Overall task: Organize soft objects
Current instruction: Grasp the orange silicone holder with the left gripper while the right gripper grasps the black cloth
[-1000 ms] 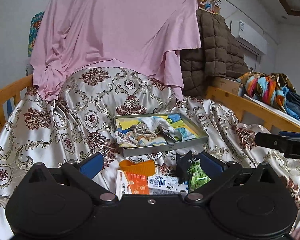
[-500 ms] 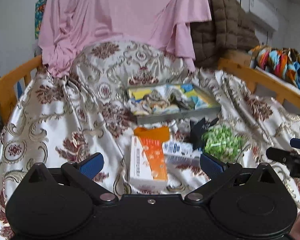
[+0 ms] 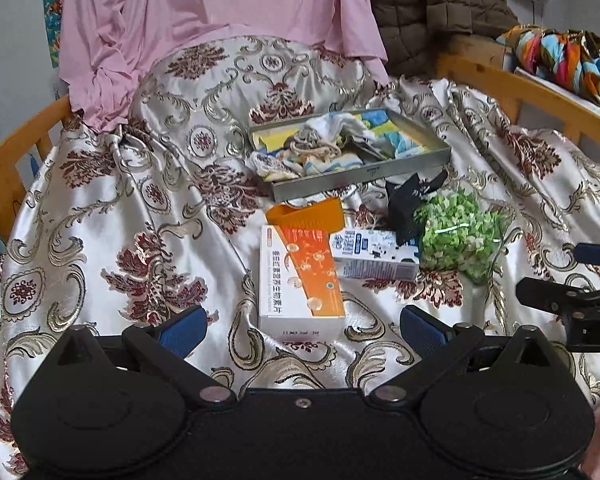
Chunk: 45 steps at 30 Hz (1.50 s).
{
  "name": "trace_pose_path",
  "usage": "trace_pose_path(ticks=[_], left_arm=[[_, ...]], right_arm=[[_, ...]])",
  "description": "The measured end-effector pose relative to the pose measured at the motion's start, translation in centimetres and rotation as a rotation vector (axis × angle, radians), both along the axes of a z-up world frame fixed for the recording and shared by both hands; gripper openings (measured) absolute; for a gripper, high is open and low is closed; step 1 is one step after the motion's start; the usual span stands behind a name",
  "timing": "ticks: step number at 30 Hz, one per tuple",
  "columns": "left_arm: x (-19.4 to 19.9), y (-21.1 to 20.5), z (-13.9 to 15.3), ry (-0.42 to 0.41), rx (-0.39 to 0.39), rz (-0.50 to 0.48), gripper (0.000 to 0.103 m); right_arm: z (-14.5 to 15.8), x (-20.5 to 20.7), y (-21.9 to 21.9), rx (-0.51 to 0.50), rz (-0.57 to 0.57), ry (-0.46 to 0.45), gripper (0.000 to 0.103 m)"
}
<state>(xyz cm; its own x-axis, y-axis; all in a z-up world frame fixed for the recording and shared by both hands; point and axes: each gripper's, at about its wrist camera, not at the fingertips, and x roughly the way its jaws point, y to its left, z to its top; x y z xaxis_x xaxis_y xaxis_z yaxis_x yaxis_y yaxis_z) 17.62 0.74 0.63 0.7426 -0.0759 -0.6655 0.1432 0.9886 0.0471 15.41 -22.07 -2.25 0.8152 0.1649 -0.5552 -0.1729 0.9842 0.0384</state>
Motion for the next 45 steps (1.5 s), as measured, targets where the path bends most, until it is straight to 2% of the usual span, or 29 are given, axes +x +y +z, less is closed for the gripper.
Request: trace_pose_path(ticks=[11, 15, 21, 26, 28, 36, 39, 45], left_arm=[[2.6, 0.6, -0.6, 0.038, -0.022, 0.033, 0.102], [4.6, 0.3, -0.6, 0.004, 0.027, 0.016, 0.102], [6.5, -0.2, -1.1, -0.018, 0.064, -0.039, 0.102], [7.9, -0.8, -1.7, -0.030, 0.098, -0.081, 0.102], [8.5, -0.8, -1.8, -0.056, 0.113, -0.071, 0.102], [10.8, -1.4, -2.7, -0.139, 0.149, -0.125, 0.102], [12.1, -1.6, -3.3, -0.142, 0.141, -0.151, 0.102], [15.5, -0.7, -4.9, -0.080, 0.074, -0.140, 0.102]], right_arm=[[-1.5, 2.9, 1.0, 0.001, 0.024, 0.012, 0.103], [-1.9, 4.7, 1.3, 0.016, 0.011, 0.024, 0.103], [-2.5, 7.2, 2.4, -0.020, 0.025, -0.055, 0.103], [-3.7, 7.9, 2.9, -0.105, 0.045, -0.131, 0.103], [-4.0, 8.3, 2.9, -0.140, 0.048, -0.150, 0.103], [-5.3, 10.4, 2.4, -0.235, 0.052, -0.177, 0.103], [-5.7, 11.4, 2.2, -0.238, 0.067, -0.188, 0.103], [-6.0, 13.1, 2.0, -0.231, 0.115, -0.225, 0.102]])
